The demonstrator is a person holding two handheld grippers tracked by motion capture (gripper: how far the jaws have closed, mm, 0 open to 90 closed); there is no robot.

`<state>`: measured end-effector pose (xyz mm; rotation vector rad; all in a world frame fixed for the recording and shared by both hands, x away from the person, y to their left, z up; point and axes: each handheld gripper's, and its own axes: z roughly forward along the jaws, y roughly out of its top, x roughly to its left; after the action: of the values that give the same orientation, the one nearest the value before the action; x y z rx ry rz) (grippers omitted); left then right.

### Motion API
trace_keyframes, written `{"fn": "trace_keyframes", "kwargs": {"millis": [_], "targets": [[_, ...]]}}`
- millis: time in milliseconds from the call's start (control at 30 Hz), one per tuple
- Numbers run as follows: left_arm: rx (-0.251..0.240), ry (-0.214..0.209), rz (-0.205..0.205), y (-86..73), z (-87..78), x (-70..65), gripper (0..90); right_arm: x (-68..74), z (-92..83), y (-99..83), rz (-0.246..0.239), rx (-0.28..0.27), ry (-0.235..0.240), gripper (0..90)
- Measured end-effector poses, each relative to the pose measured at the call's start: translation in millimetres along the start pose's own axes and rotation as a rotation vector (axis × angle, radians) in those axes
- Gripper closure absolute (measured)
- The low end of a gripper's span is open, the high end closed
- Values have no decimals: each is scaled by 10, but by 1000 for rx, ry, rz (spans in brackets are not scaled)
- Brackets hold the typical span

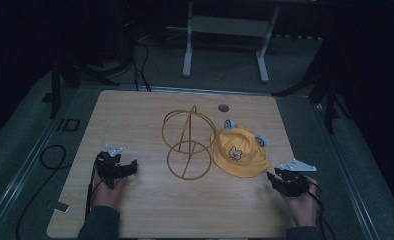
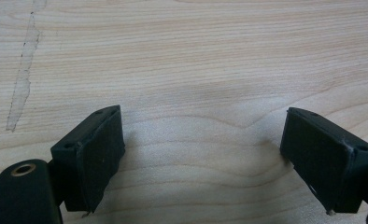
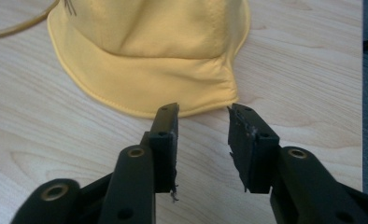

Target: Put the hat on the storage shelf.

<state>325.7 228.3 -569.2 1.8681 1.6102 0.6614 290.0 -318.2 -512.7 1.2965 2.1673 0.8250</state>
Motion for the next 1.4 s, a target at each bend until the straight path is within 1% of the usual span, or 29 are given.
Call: {"fn": "trace_keyframes", "kwargs": {"millis": [67, 100, 133, 167, 200, 267, 367, 400, 433, 467, 567, 600, 700, 733, 833, 867, 900, 1033, 1100, 1200, 1233, 1267, 1367, 1400], "targets": [[-1, 1, -1, 0, 1, -1, 135, 10, 3, 39, -27, 22, 3, 606], [-1, 1, -1, 0, 1, -1, 135, 10, 3, 39, -27, 22, 3, 606], [-1, 1, -1, 0, 1, -1, 135, 21, -3, 71, -49, 33, 2, 587], [-1, 2, -1, 0, 1, -2, 135, 21, -3, 71, -49, 33, 2, 587], [-1, 2, -1, 0, 1, -2, 135, 28, -8, 89, -59, 39, 3, 581], [-1, 2, -1, 0, 1, -2, 135, 46, -35, 151, -90, 57, 18, 562], [-1, 2, -1, 0, 1, -2, 135, 51, -50, 189, -101, 64, 30, 549], [0, 2, 0, 0, 0, -1, 135, 52, -69, 244, -110, 70, 48, 540], [-2, 2, -2, 0, 1, -3, 135, 53, -79, 269, -118, 73, 54, 537], [-2, 2, -2, 0, 1, -3, 135, 53, -79, 269, -118, 73, 54, 537], [-2, 2, -3, 0, 2, -3, 135, 50, -104, 364, -142, 75, 75, 527], [-2, 3, -3, 0, 2, -4, 135, 50, -104, 364, -142, 75, 75, 527], [-2, 3, -4, 0, 2, -4, 135, 43, -133, 440, -151, 74, 83, 524], [-2, 3, -3, 0, 2, -4, 135, 40, -162, 491, -158, 73, 88, 517], [-2, 3, -3, 0, 2, -4, 135, 42, -187, 534, -166, 70, 87, 511], [-2, 3, -3, 0, 2, -4, 135, 35, -217, 587, -176, 68, 90, 505], [-2, 3, -3, 0, 2, -4, 135, 29, -225, 604, -184, 65, 90, 503], [-2, 3, -3, 0, 2, -4, 135, 15, -265, 675, -188, 63, 101, 499], [-2, 3, -3, 0, 2, -4, 136, 14, -299, 738, -207, 64, 99, 491], [-2, 3, -3, 0, 2, -4, 135, 13, -313, 776, -223, 67, 103, 483], [-2, 2, -3, 0, 2, -4, 135, 16, -329, 818, -239, 75, 104, 476], [-2, 2, -3, 0, 2, -4, 135, 16, -329, 818, -239, 75, 104, 476], [-2, 3, -3, 0, 2, -4, 135, 13, -358, 910, -256, 78, 111, 471], [-2, 3, -4, 0, 2, -4, 135, 13, -358, 910, -256, 78, 111, 471]]}}
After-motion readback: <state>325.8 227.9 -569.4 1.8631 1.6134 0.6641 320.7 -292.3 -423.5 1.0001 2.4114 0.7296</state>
